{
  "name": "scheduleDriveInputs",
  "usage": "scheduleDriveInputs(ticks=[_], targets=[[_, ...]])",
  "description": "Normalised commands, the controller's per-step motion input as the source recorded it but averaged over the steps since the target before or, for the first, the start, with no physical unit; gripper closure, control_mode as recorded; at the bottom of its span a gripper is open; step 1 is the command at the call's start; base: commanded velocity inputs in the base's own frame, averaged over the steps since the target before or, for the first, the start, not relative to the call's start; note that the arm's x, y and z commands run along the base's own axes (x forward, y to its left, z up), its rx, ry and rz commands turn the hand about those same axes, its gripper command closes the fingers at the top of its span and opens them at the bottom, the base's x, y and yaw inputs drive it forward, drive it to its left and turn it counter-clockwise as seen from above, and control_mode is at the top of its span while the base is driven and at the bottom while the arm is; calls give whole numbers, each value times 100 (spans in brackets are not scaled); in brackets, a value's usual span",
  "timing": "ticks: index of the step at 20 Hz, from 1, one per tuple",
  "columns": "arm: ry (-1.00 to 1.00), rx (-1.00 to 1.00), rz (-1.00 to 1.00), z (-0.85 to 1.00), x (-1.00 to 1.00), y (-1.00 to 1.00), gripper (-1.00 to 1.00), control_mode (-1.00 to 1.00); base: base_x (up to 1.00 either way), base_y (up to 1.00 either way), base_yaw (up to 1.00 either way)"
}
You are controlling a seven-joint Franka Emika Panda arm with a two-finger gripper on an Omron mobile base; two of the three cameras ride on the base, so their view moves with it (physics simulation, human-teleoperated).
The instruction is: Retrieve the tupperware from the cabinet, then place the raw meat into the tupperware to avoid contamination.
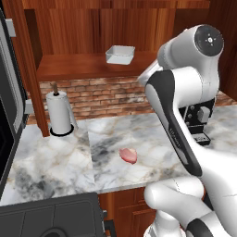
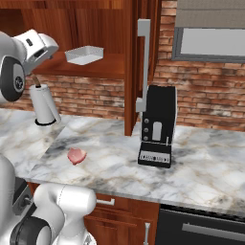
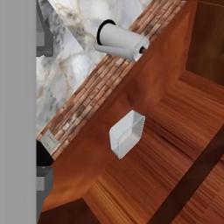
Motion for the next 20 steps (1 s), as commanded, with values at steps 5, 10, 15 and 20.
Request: scheduleDriveInputs(ticks=[5,10,15,20], targets=[[2,0,-1,-5,16,0,-100,-100,0,0,0],[0,0,-1,-3,21,0,-100,-100,0,0,0],[0,0,0,-4,23,0,-100,-100,0,0,0],[0,0,0,-6,24,0,-100,-100,0,0,0]])
